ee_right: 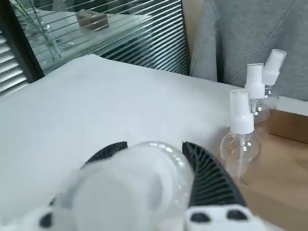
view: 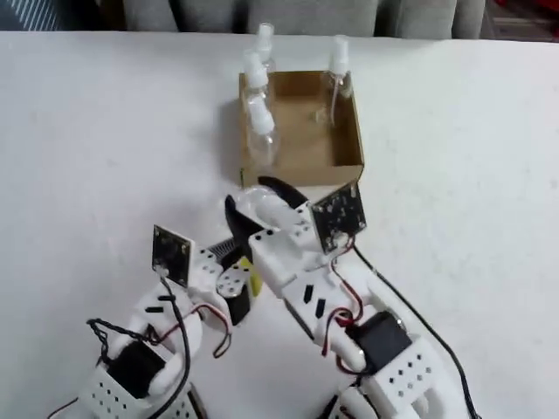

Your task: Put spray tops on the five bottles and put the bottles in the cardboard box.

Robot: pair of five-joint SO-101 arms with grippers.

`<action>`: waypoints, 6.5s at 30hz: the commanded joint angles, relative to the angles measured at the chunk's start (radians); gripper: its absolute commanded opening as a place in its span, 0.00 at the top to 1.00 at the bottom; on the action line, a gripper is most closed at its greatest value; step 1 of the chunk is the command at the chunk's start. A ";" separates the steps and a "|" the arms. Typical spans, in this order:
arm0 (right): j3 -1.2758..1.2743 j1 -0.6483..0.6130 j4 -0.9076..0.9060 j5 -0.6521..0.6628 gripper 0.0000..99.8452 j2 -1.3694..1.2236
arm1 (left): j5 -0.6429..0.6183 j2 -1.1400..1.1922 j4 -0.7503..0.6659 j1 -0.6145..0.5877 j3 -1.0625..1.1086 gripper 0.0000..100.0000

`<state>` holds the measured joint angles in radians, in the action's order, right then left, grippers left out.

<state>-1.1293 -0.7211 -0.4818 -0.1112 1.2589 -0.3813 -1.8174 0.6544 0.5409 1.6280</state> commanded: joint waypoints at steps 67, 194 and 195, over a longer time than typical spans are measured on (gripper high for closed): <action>1.048 0.598 0.093 0.137 0.98 -1.592 | 0.393 -0.010 0.253 -0.437 0.064 0.97; 0.870 0.549 -0.539 0.138 0.74 -0.799 | 0.505 -0.010 0.245 -0.469 0.064 0.97; 0.838 0.549 -0.539 0.138 0.74 -0.763 | 0.505 -0.010 0.249 -0.470 0.064 0.98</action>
<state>-0.2532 -0.1841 -1.0157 0.0161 0.3844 0.1128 -1.8190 0.9122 0.0806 1.6939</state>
